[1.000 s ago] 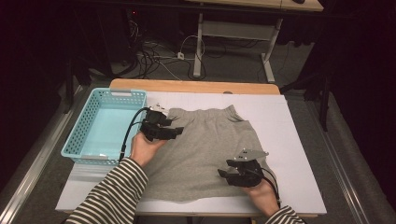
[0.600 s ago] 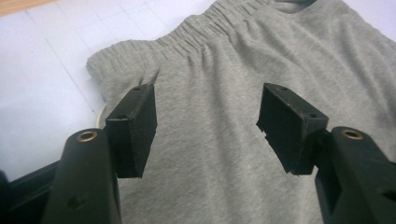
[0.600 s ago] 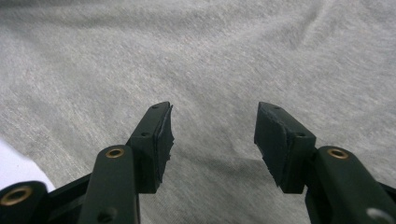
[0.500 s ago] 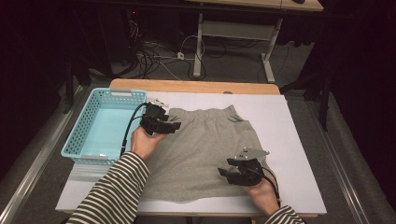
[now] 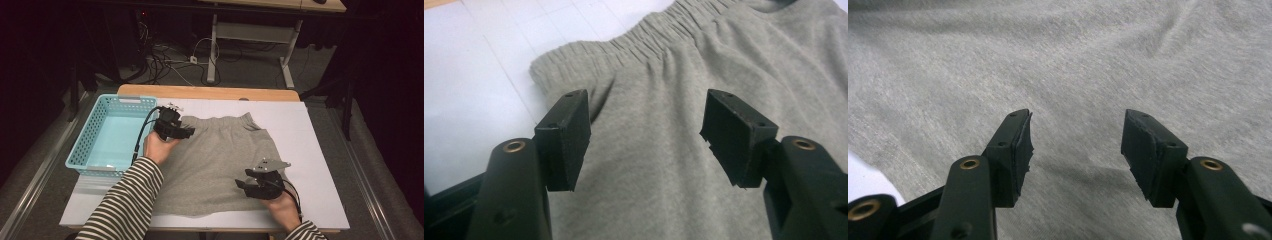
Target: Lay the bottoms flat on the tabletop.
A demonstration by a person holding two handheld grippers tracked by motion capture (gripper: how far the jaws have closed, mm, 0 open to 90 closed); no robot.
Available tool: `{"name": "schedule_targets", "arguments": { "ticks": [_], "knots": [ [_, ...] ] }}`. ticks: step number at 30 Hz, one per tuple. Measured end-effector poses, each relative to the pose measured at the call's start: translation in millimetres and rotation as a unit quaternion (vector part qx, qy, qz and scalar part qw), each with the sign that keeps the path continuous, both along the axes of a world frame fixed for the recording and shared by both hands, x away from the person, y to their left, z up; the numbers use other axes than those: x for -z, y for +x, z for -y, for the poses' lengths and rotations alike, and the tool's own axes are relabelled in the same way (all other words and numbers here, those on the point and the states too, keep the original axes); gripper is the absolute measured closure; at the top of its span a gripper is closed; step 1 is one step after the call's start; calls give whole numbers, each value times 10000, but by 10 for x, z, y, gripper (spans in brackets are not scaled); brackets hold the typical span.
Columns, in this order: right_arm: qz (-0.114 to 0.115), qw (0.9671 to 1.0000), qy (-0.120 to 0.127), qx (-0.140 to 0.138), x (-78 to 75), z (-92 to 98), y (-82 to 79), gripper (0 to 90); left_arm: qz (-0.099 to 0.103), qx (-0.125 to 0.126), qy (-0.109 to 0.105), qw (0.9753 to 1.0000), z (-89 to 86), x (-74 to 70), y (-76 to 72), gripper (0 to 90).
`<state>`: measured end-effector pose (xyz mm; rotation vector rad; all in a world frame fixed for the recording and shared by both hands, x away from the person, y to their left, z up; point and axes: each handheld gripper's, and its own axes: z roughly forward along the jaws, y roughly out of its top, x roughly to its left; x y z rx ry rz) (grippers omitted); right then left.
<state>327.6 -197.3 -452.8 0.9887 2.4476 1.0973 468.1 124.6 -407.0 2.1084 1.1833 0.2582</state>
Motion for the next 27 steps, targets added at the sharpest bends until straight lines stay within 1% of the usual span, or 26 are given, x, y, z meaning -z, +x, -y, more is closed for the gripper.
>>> {"name": "schedule_targets", "arguments": {
  "ticks": [2, 4, 6, 8, 10, 12, 14, 16, 18, 21, 24, 26, 27],
  "knots": [
    [-8, 10000, 1, -34, 1, 3, 4, 459, -73, -132, -31, 9999, -4, 25, 64, 345],
    [-2, 10000, -3, -58, 4, 2, 2, 459, -214, -236, -193, 9993, -11, 56, 131, 344],
    [5, 10000, -1, -79, 4, 2, -6, 457, -276, -327, -233, 9988, 7, 83, 184, 345],
    [13, 10000, -7, -90, 0, 0, -15, 456, -335, -354, -108, 9988, 40, 107, 230, 344],
    [35, 9999, -9, -105, -4, -3, -19, 456, -331, -410, 54, 9986, 69, 129, 266, 338],
    [35, 9999, -17, -133, -3, -9, -20, 456, -364, -452, 158, 9982, 80, 150, 303, 332],
    [10, 9999, -30, -154, 4, -16, -11, 455, -333, -494, 298, 9978, 74, 172, 338, 332],
    [-18, 9999, -21, -163, 7, -24, -4, 456, -381, -583, 273, 9972, 50, 210, 379, 332],
    [-7, 9998, 0, -182, 0, -30, -9, 456, -466, -673, 351, 9960, 27, 258, 413, 332],
    [10, 9998, 23, -180, -6, -30, -16, 456, -591, -746, 606, 9936, 5, 311, 436, 332],
    [14, 9998, 44, -170, -9, -25, -13, 456, -665, -745, 657, 9928, 17, 324, 434, 332],
    [-6, 9999, 41, -159, -4, -31, -8, 457, -735, -774, 739, 9915, 42, 339, 437, 333],
    [-17, 9999, 23, -158, 1, -35, -2, 457, -751, -766, 745, 9914, 52, 350, 441, 332]
  ]
}}
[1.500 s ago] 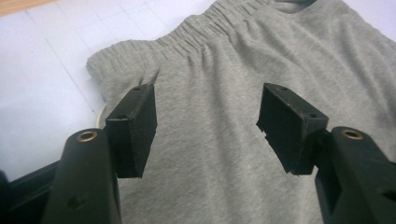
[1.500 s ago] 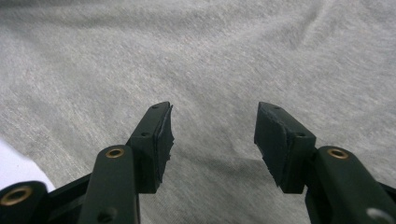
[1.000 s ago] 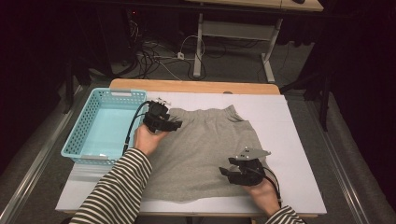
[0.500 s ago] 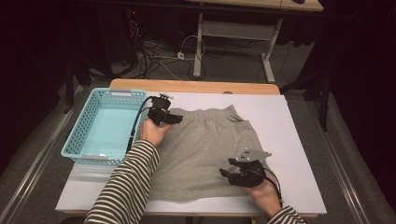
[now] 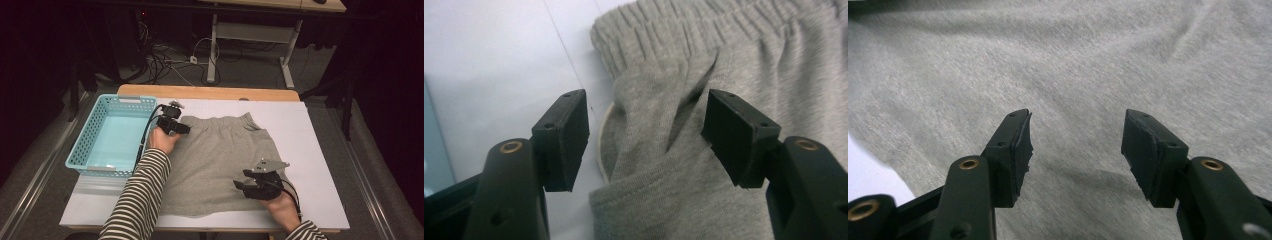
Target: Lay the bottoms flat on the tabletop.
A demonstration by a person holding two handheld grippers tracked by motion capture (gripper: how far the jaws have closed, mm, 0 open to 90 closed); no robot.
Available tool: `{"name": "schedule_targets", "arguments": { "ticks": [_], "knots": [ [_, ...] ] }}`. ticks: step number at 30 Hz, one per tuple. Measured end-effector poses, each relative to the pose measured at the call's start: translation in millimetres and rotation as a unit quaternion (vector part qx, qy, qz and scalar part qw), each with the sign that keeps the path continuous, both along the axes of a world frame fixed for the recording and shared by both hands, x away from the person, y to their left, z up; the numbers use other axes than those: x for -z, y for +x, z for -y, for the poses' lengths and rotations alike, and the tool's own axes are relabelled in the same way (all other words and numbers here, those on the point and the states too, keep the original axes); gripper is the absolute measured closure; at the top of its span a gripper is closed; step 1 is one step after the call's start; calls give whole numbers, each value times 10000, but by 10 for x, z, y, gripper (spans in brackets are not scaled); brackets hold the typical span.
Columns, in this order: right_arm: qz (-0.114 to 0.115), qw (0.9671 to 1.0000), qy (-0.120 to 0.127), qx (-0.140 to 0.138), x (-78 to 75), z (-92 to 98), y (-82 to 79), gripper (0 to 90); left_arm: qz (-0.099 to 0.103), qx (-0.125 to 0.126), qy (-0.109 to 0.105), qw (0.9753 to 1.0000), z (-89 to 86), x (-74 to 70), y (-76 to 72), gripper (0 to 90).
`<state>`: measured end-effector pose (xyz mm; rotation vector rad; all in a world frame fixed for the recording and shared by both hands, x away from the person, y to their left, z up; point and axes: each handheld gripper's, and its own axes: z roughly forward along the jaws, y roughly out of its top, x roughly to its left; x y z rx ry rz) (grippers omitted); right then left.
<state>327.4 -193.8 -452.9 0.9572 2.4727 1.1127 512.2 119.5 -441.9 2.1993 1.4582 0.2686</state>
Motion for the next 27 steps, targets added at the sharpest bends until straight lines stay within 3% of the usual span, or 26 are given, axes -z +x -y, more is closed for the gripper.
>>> {"name": "schedule_targets", "arguments": {
  "ticks": [3, 7, 9, 13, 21, 27],
  "knots": [
    [-21, 10000, -12, -12, 9, -10, 7, 458, -10, -32, 20, 10000, 17, 44, 19, 334],
    [-48, 10000, 6, 10, 15, -5, 21, 458, -220, -125, 20, 9997, 9, 137, 44, 335],
    [-65, 10000, 10, 34, 16, -1, 22, 458, -222, -158, -10, 9996, 15, 139, 38, 337],
    [-67, 10000, 29, 66, 16, 0, 27, 458, -247, -54, -76, 9997, 32, 128, 19, 444],
    [-96, 10000, -15, 13, 37, -40, 40, 459, -536, 23, -388, 9978, 13, 110, 23, 739],
    [-92, 10000, -2, 15, 31, -22, 31, 461, -574, -23, -377, 9976, 36, 103, 22, 770]
  ]
}}
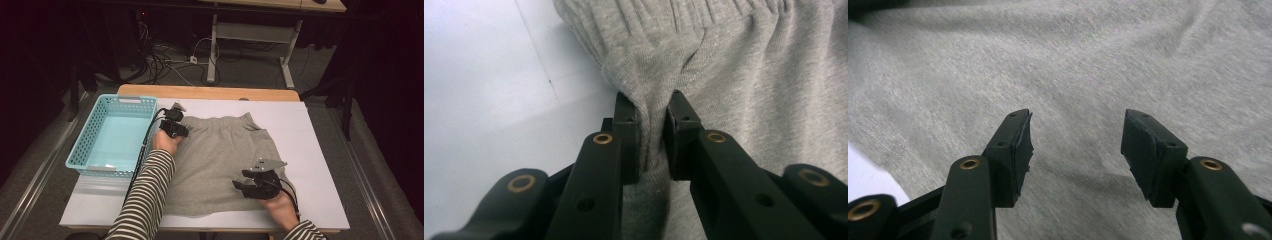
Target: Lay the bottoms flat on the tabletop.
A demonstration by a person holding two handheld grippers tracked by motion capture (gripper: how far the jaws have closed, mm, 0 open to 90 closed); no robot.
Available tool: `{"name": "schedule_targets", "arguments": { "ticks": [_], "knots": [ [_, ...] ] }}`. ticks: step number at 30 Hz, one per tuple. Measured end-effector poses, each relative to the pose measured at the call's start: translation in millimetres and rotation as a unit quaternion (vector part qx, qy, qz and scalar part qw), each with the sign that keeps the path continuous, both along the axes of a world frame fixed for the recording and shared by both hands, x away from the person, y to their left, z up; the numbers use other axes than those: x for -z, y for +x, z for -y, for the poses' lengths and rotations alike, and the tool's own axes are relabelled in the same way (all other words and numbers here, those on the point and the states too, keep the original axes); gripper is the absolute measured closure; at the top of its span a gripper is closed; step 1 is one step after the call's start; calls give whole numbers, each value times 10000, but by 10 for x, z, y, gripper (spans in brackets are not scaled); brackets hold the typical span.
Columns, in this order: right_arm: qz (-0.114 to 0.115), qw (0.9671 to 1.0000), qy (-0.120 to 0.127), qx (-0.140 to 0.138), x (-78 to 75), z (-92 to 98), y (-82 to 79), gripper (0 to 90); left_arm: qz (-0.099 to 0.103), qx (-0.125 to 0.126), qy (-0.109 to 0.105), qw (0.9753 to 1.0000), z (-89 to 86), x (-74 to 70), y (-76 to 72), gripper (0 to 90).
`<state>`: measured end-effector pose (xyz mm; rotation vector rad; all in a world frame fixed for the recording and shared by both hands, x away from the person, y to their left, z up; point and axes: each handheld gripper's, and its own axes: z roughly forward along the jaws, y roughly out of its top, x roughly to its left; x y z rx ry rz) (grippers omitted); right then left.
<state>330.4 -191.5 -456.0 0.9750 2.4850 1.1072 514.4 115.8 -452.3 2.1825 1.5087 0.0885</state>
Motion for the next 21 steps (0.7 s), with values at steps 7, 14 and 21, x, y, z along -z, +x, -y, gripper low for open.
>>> {"name": "schedule_targets", "arguments": {
  "ticks": [7, 14, 21],
  "knots": [
    [24, 10000, -20, -4, 0, 10, -1, 467, 39, 48, 51, 10000, 2, -4, -2, 777],
    [33, 10000, 18, 14, -3, 14, -1, 462, 93, 72, 114, 9999, 19, -8, -13, 780],
    [43, 10000, -1, 52, -4, 13, -15, 462, 191, 151, 189, 9995, 41, -51, -51, 782]
  ]
}}
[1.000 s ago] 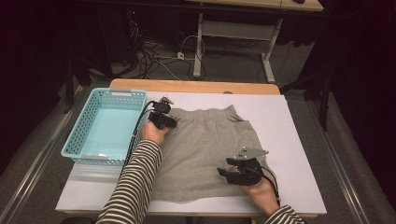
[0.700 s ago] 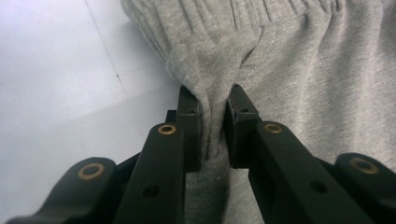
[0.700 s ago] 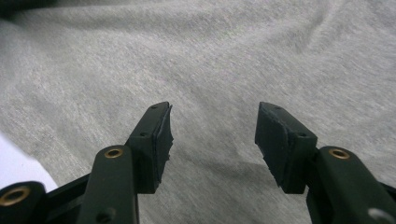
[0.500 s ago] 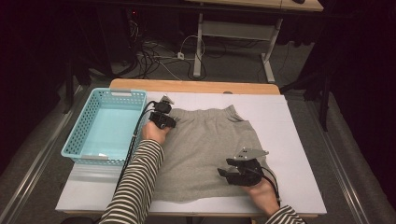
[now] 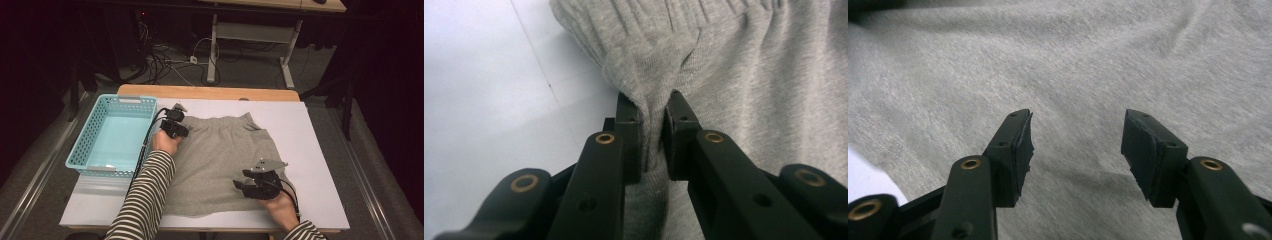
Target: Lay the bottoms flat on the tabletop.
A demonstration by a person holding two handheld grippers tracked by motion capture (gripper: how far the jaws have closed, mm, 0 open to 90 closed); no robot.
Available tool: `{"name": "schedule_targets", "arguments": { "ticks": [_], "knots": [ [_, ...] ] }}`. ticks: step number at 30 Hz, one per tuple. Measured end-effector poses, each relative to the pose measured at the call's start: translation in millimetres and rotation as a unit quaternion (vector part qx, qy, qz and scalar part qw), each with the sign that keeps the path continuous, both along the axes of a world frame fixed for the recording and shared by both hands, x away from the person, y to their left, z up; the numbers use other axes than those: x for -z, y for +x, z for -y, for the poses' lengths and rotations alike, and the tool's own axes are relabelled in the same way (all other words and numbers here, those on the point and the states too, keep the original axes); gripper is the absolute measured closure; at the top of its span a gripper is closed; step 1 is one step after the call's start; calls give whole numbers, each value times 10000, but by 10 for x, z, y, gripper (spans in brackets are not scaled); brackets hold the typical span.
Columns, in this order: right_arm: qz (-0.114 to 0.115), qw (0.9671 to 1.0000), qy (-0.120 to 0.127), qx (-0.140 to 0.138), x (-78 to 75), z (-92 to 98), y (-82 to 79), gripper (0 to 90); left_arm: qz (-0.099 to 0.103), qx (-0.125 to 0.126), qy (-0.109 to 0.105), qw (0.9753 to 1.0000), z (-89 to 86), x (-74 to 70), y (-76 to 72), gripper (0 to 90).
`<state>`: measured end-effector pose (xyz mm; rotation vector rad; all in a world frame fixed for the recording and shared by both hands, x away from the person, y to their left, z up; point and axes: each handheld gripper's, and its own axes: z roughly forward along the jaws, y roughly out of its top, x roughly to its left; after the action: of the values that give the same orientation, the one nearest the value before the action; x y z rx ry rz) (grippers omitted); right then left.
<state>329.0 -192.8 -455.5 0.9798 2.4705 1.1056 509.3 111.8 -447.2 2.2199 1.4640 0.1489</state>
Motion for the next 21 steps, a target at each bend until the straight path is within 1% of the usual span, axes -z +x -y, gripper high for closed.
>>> {"name": "schedule_targets", "arguments": {
  "ticks": [4, 10, 14, 17, 21],
  "knots": [
    [1, 10000, 20, 16, 4, 36, 1, 464, 84, 127, -2, 9999, 16, -65, -31, 782],
    [73, 10000, -20, 6, 6, 51, -3, 459, 153, 283, -89, 9994, 26, -138, -75, 782],
    [175, 9998, -42, 76, 4, 64, 2, 426, 172, 336, -115, 9992, 39, -176, -100, 782],
    [249, 9996, -59, 150, 2, 88, 2, 422, 183, 435, -106, 9988, 56, -205, -117, 782],
    [193, 9996, -13, 182, 11, 106, 22, 422, 207, 569, -105, 9981, 92, -241, -131, 782]
  ]
}}
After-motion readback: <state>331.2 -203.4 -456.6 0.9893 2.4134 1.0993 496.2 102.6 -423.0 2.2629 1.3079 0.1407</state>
